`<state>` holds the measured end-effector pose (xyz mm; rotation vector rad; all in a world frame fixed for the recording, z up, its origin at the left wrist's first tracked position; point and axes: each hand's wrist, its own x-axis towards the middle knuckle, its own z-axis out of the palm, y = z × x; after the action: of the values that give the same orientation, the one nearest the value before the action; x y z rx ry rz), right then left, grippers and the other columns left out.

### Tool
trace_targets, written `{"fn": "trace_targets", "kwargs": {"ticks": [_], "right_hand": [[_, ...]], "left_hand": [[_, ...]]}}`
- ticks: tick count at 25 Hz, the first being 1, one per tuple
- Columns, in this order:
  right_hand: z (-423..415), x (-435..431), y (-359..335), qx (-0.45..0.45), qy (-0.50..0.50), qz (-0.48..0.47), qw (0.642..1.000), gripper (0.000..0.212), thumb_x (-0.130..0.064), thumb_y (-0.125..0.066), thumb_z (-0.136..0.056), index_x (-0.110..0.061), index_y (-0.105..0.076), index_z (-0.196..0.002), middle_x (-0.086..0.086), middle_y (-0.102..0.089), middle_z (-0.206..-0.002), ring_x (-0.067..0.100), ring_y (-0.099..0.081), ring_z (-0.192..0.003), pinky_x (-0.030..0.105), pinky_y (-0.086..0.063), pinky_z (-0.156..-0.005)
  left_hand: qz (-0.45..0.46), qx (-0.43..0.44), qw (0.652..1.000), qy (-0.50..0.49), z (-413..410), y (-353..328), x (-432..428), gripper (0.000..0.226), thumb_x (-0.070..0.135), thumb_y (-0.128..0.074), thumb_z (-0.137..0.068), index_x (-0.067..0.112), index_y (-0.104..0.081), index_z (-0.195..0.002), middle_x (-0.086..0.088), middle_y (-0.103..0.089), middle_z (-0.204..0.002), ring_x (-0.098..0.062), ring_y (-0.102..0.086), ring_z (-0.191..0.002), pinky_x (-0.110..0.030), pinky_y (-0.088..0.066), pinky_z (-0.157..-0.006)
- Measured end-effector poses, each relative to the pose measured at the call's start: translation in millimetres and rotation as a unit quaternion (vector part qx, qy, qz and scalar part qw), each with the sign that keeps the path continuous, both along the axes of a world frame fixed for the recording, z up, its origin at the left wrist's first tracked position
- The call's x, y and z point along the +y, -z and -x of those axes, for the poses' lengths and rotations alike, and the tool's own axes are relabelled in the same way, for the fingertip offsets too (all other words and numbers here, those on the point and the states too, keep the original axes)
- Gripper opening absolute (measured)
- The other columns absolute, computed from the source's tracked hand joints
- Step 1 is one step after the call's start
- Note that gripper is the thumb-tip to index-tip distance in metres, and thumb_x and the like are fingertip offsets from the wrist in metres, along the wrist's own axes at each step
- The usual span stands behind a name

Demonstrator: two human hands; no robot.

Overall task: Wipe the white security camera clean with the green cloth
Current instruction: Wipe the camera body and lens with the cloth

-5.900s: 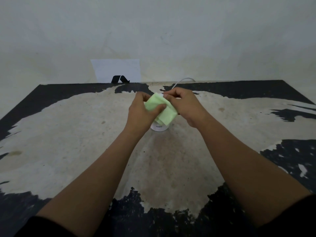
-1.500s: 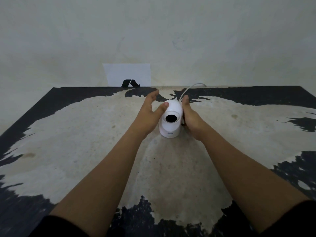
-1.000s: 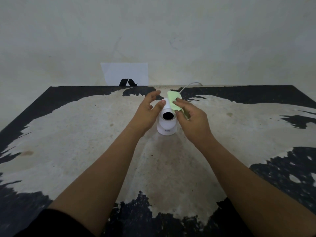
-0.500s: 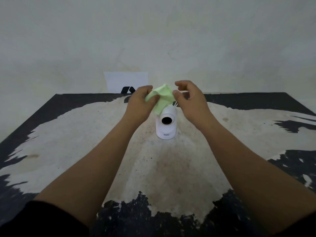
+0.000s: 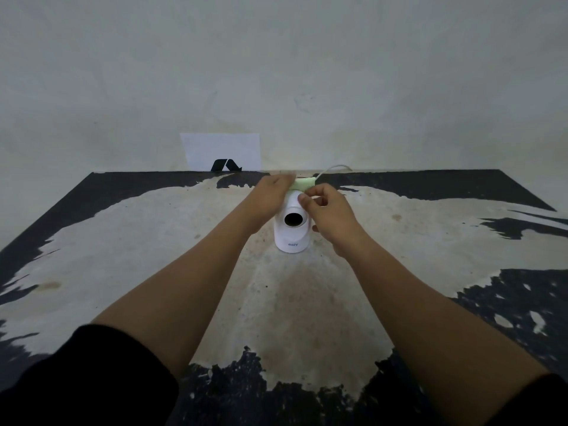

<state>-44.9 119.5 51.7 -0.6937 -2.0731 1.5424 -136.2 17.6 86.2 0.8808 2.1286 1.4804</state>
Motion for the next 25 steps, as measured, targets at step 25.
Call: {"fn": "trace_targets", "kwargs": {"ticks": [25], "right_hand": [[-22,-15,-14,0.017,0.014,0.002,1.0,0.027,-0.042,-0.052,-0.093,-0.017,-0.059,-0.102,-0.01,-0.06,-0.097,0.001,-0.054,-0.085,0.021,-0.04,-0.068]], "left_hand": [[-0.206,-0.235,0.943,-0.114,-69,37,-75,0.028,0.021,-0.038,-0.1,0.014,-0.065,-0.101,-0.011,-0.071,-0.103,-0.028,-0.067,-0.093,-0.046,-0.055,-0.085]]}}
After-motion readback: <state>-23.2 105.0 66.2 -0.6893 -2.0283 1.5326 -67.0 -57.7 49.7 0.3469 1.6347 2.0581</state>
